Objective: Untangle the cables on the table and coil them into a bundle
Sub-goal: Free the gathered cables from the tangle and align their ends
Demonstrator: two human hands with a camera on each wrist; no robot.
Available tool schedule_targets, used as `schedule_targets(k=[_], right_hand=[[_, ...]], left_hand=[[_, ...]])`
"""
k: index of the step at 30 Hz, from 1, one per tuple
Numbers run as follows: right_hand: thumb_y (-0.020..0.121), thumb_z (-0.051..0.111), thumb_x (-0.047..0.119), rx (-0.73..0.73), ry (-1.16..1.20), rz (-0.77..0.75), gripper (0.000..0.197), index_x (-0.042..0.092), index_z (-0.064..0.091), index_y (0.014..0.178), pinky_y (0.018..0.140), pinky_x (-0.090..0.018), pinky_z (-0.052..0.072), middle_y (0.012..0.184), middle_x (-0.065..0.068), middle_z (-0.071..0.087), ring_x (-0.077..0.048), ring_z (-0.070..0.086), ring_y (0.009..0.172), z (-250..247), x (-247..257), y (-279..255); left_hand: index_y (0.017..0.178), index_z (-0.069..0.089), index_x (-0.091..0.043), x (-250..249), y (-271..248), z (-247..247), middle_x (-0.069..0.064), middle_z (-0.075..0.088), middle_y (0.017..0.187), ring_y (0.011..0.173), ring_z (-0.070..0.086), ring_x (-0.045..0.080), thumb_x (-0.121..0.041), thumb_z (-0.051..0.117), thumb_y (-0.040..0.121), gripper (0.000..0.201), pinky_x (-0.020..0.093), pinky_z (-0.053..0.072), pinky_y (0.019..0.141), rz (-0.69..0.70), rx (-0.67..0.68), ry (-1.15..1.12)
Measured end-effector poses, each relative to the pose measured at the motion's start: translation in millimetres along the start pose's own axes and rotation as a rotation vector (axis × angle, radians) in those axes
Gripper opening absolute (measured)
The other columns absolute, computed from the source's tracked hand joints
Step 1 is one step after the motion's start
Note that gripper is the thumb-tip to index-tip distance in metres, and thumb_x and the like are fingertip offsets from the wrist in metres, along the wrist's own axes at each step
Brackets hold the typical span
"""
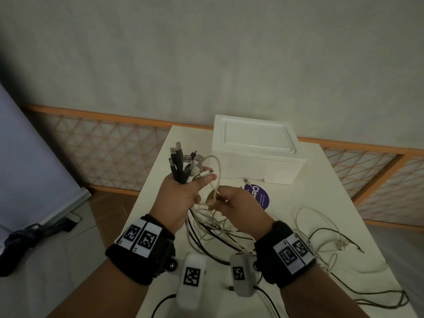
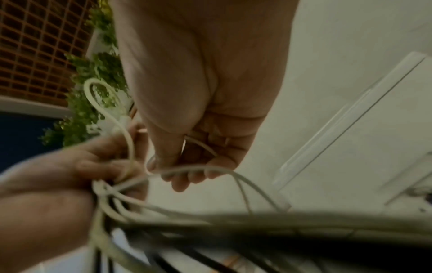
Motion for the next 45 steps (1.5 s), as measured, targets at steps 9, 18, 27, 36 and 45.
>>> schedule_targets(k=[9,18,27,36,45], right_hand=[[0.095,0.050,0.007,-0.267,0.056,0.218,0.018,0.008,0.061,0.080,0.058,-0.024,0.046,0.069,0.000,0.060,-0.012,0.055,0.062,-36.7,-13.7,-6.9],[0.093,0.050,0.005,-0.435,0.262,-0.209,0.019,0.017,0.064,0.093,0.067,-0.036,0.056,0.080,-0.003,0.069,-0.020,0.067,0.073,-83.7,64.7,7.8],[0.096,0.051,0.027,-0.811,0.387,-0.283,0.019,0.034,0.067,0.088,0.072,-0.044,0.055,0.083,-0.015,0.066,-0.032,0.064,0.075,-137.3,62.6,-3.4],[0.089,0.048,-0.007,-0.799,0.327,-0.290,0.050,0.039,0.045,0.109,0.070,-0.040,0.056,0.091,-0.007,0.062,-0.022,0.063,0.074,-134.4,35.8,1.2],[0.089,0.061,0.020,0.082,-0.033,0.090,0.012,0.012,0.069,0.089,0.060,-0.033,0.054,0.075,0.000,0.071,-0.009,0.064,0.058,-18.8,-23.9,42.8]], left_hand=[[0.093,0.073,-0.017,5.8,-1.2,-15.1,0.000,0.073,0.101,0.065,0.056,0.003,-0.015,0.075,0.067,0.026,0.020,0.036,0.046,-0.070,0.067,-0.023],[0.097,0.072,-0.006,51.9,19.7,14.1,0.013,0.074,0.095,0.081,0.069,0.018,-0.003,0.076,0.076,0.022,0.027,0.052,0.074,-0.168,0.003,0.263],[0.085,0.064,-0.018,96.0,46.3,-16.7,0.003,0.059,0.064,0.057,0.051,0.017,-0.018,0.075,0.081,0.011,0.019,0.042,0.039,-0.319,-0.181,0.531],[0.080,0.067,-0.013,105.7,53.7,-26.9,0.002,0.057,0.057,0.044,0.048,0.013,-0.020,0.080,0.076,0.015,0.024,0.041,0.050,-0.393,-0.345,0.489],[0.095,0.070,0.001,47.0,35.3,17.3,0.002,0.062,0.064,0.048,0.046,0.010,-0.008,0.073,0.079,0.019,0.021,0.034,0.044,-0.153,-0.144,0.111]])
Point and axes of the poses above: each hand's wrist, its own y-axis towards the middle knuckle, its own z-axis out of the palm, x = y × z, the point moved 4 cm from there along y, towards the middle knuckle
